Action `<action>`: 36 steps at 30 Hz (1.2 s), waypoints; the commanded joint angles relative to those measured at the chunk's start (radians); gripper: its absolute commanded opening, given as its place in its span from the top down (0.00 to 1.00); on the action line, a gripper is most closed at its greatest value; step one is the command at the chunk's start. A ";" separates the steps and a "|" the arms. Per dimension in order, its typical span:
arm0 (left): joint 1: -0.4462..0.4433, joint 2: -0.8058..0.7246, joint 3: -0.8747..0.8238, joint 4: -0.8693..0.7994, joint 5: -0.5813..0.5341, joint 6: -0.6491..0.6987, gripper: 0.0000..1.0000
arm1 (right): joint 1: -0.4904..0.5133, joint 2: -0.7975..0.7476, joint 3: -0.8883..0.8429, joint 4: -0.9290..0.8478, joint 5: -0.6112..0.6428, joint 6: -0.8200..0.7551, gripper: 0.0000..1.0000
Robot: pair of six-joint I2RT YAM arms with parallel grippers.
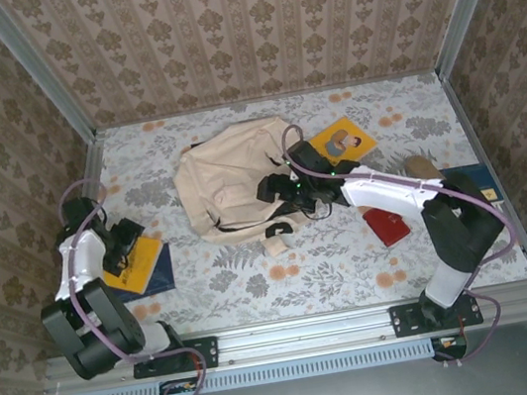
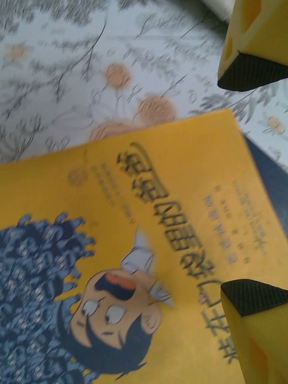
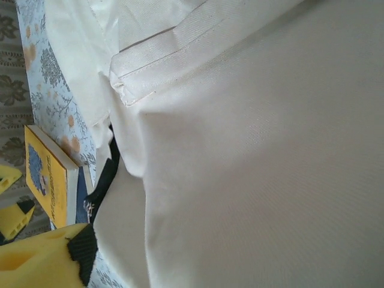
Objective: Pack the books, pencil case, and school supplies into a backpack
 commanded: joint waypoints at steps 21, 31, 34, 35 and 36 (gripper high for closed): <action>-0.560 0.206 0.013 0.003 -0.071 -0.100 0.21 | -0.037 -0.227 0.011 -0.205 0.216 -0.172 0.05; -0.505 -0.037 0.079 -0.109 0.004 -0.057 0.18 | 0.031 -0.060 0.164 -0.200 0.093 -0.272 0.07; -0.405 -0.110 0.010 -0.110 0.050 -0.066 0.16 | 0.080 0.051 0.258 -0.186 0.052 -0.303 0.08; -0.369 -0.133 -0.017 -0.115 0.061 -0.067 0.16 | 0.099 0.092 0.292 -0.175 0.045 -0.310 0.09; -0.341 -0.152 -0.041 -0.121 0.072 -0.066 0.16 | 0.117 0.128 0.325 -0.161 0.035 -0.320 0.09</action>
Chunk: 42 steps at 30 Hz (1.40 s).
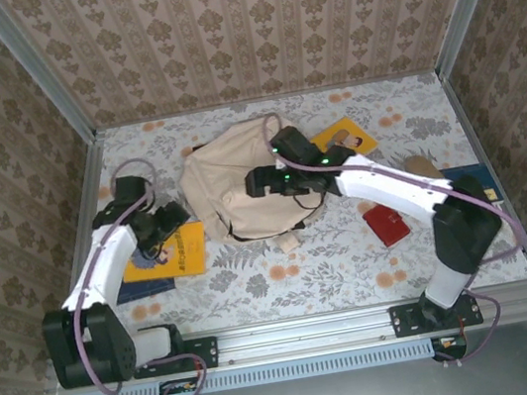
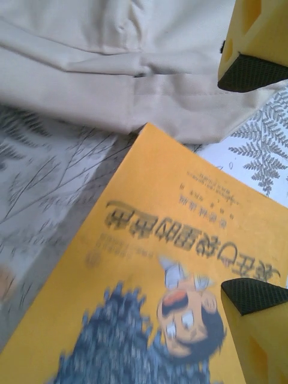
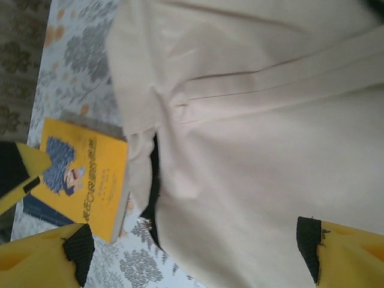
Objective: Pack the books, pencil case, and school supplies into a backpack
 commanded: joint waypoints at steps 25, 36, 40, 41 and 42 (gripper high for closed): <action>0.259 -0.104 -0.144 -0.057 0.118 0.045 0.32 | 0.192 0.868 0.950 -0.142 -0.171 -0.214 0.45; 0.260 -0.060 -0.140 -0.024 0.097 0.053 0.33 | 0.189 0.958 0.998 -0.200 -0.184 -0.241 0.49; 0.260 -0.004 -0.144 0.017 0.102 0.056 0.35 | 0.203 0.913 0.927 -0.255 -0.175 -0.275 0.50; 0.259 0.013 -0.146 0.033 0.111 0.056 0.36 | 0.210 0.889 0.885 -0.252 -0.174 -0.284 0.50; 0.257 0.026 -0.149 0.045 0.118 0.053 0.36 | 0.219 0.860 0.832 -0.244 -0.175 -0.289 0.51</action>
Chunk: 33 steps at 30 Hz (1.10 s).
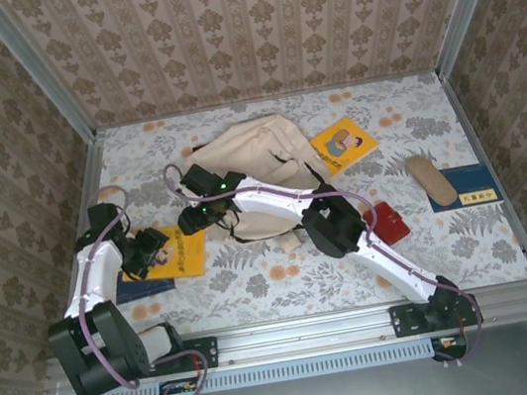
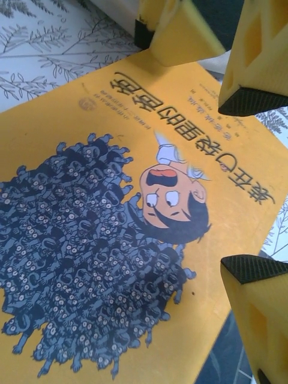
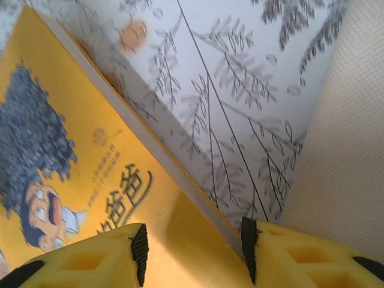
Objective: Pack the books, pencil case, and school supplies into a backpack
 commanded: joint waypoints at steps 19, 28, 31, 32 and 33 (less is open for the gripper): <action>-0.071 0.038 0.030 0.018 -0.001 0.068 0.35 | 0.059 -0.446 -0.614 0.126 0.078 0.113 0.53; 0.053 -0.077 -0.061 -0.038 -0.021 0.026 0.24 | 0.056 -0.287 -0.418 0.060 0.081 0.129 0.50; 0.054 -0.050 -0.078 -0.004 0.010 0.015 0.24 | 0.052 -0.234 -0.357 0.044 0.056 0.135 0.52; 0.054 -0.039 -0.083 0.009 0.020 0.012 0.24 | 0.051 -0.218 -0.338 0.038 0.052 0.135 0.54; 0.053 -0.029 -0.085 0.018 0.025 0.010 0.24 | 0.051 -0.204 -0.322 0.028 0.052 0.135 0.55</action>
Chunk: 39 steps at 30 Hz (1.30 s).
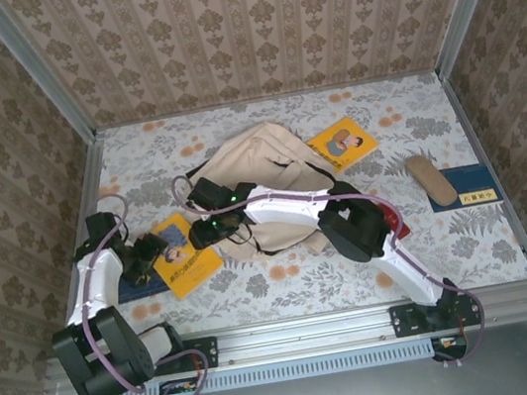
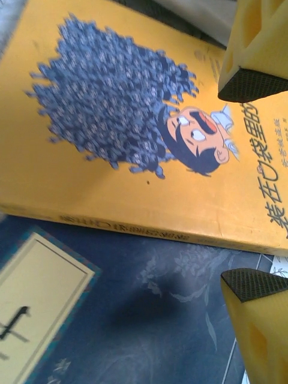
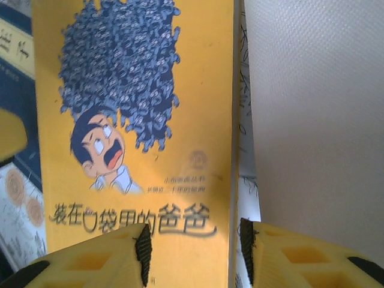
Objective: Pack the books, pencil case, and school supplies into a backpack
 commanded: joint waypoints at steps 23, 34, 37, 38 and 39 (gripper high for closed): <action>-0.068 0.120 -0.047 0.124 0.130 -0.007 0.17 | -0.043 0.105 -0.008 -0.047 -0.078 0.102 0.67; -0.073 0.083 -0.028 0.302 0.461 -0.037 0.24 | -0.080 0.092 -0.076 0.035 -0.181 0.188 0.70; -0.077 0.068 -0.021 0.323 0.489 -0.056 0.31 | -0.091 0.084 -0.091 0.058 -0.201 0.206 0.70; -0.079 0.063 -0.020 0.326 0.485 -0.059 0.32 | -0.093 0.083 -0.092 0.063 -0.207 0.212 0.70; -0.080 0.060 -0.022 0.327 0.481 -0.060 0.33 | -0.097 0.083 -0.092 0.066 -0.212 0.216 0.70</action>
